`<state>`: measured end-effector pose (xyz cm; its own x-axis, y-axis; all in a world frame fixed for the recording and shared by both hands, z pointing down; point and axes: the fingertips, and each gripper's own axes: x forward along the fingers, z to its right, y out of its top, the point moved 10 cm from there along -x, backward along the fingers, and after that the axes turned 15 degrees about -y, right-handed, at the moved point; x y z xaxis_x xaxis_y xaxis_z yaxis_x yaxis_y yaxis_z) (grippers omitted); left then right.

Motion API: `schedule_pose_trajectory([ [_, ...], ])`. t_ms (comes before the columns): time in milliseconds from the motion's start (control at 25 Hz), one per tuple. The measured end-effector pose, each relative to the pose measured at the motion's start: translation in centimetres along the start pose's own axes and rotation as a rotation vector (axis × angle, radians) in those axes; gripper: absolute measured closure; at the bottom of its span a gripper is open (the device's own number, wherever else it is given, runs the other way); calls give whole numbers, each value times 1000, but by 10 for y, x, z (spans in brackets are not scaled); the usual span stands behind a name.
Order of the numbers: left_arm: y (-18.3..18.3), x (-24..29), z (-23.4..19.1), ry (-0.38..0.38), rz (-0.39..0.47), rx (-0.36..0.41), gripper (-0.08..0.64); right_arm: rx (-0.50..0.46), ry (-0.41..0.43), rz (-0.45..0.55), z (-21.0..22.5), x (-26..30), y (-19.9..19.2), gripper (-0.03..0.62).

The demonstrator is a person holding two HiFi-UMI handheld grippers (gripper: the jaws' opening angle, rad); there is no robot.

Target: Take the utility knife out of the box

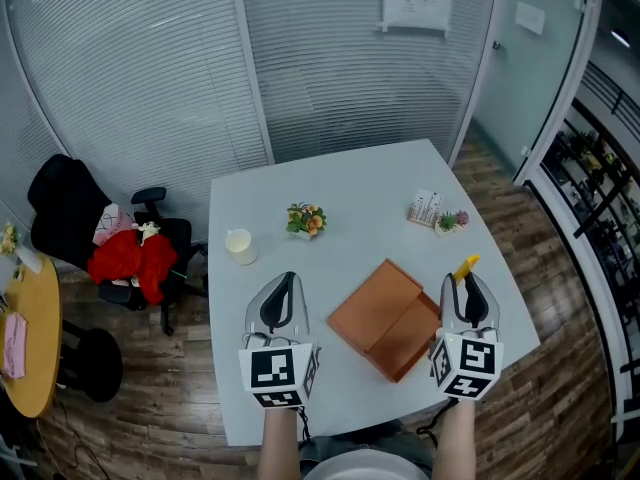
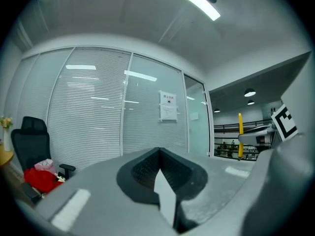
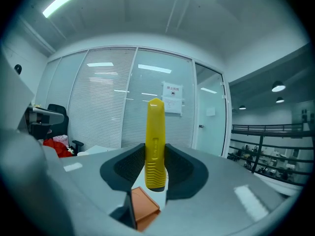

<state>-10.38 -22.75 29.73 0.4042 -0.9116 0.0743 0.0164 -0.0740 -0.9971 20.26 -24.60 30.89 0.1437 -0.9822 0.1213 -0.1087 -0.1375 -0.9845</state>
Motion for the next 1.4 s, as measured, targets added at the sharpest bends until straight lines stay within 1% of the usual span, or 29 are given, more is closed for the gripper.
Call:
schedule_pose_trajectory([
  [440,4,0,-1,5,19,16,560,8,-4,11,0,-3,1,440],
  [880,6,2,3,-16,16,-2,560,15,-17,-1,4,-4,-1,440],
  [1400,8,-1,7,-16,18,-3,560,35,-26,-13,10,-9,-5,440],
])
